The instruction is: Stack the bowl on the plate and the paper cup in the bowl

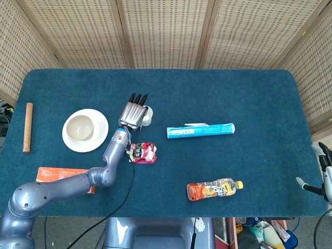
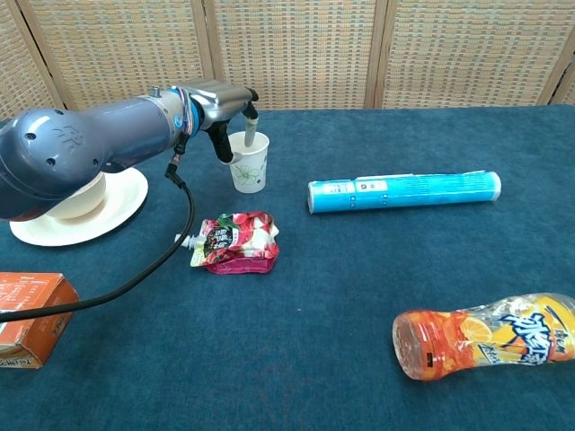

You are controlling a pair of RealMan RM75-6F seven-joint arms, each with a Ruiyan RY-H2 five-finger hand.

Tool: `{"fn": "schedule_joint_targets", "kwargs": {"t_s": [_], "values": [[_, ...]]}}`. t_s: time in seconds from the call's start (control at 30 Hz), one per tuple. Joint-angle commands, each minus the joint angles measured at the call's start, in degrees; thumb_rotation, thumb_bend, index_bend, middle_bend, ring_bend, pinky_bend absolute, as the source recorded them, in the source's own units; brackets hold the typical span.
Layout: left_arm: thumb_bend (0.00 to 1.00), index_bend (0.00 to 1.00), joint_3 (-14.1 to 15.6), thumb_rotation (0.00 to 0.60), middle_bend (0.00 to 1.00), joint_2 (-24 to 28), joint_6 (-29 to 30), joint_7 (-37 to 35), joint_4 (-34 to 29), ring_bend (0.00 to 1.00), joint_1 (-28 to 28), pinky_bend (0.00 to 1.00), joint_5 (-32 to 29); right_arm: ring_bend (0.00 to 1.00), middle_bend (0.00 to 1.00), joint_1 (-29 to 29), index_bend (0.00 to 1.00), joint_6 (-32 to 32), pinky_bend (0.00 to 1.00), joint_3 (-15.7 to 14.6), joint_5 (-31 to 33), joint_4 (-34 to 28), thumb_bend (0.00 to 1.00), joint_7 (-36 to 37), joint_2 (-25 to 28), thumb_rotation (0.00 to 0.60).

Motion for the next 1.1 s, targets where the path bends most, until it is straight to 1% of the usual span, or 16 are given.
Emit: {"fn": "schedule_joint_targets", "kwargs": {"t_s": [0.03, 0.2, 0.37, 0.53, 0.73, 0.9, 0.97, 1.1], "values": [[0.38, 0.46, 0.2, 0.600, 0.00, -1.1, -0.8, 0.2, 1.6, 0.00, -0.5, 0.00, -0.3, 0.00, 0.00, 0.0, 0.06, -0.1, 0.00, 0.1, 0.1, 0.2, 0.17, 0.4, 0.0, 0.600], [0.39, 0.46, 0.5, 0.600, 0.00, -2.7, -1.8, 0.2, 4.3, 0.00, -1.0, 0.00, -0.1, 0.00, 0.00, -0.1, 0.06, -0.1, 0.00, 0.2, 0.3, 0.7, 0.17, 1.1, 0.0, 0.600], [0.40, 0.47, 0.5, 0.600, 0.00, -3.5, -2.5, 0.2, 5.6, 0.00, -1.3, 0.00, 0.1, 0.00, 0.00, -0.1, 0.06, -0.4, 0.00, 0.3, 0.4, 1.0, 0.17, 1.7, 0.0, 0.600], [0.42, 0.57, 0.7, 0.600, 0.00, -4.6, -2.4, -0.1, 7.2, 0.00, -1.4, 0.00, 0.7, 0.00, 0.00, -0.2, 0.06, -0.2, 0.00, 0.3, 0.4, 1.1, 0.17, 2.1, -0.1, 0.600], [0.43, 0.62, 0.7, 0.600, 0.00, -5.3, -2.2, -1.4, 8.4, 0.00, -1.1, 0.00, 2.6, 0.00, 0.00, -0.2, 0.06, -0.2, 0.00, 0.3, 0.3, 0.9, 0.17, 2.1, 0.2, 0.600], [0.43, 0.62, 0.4, 0.600, 0.00, -3.9, -1.2, -1.9, 6.6, 0.00, -0.2, 0.00, 3.5, 0.00, 0.00, -0.3, 0.06, 0.0, 0.00, 0.2, 0.1, 0.8, 0.17, 2.0, 0.2, 0.600], [0.43, 0.62, 0.4, 0.600, 0.00, -2.5, -0.6, -1.9, 4.5, 0.00, 0.5, 0.00, 3.7, 0.00, 0.00, -0.4, 0.06, 0.3, 0.00, 0.3, 0.0, 0.6, 0.17, 1.8, 0.2, 0.600], [0.44, 0.62, 0.6, 0.600, 0.00, 2.5, 1.1, -0.5, -1.9, 0.00, 2.3, 0.00, 3.2, 0.00, 0.00, -0.5, 0.06, 0.5, 0.00, 0.2, -0.1, 0.2, 0.17, 1.3, 0.4, 0.600]]}}
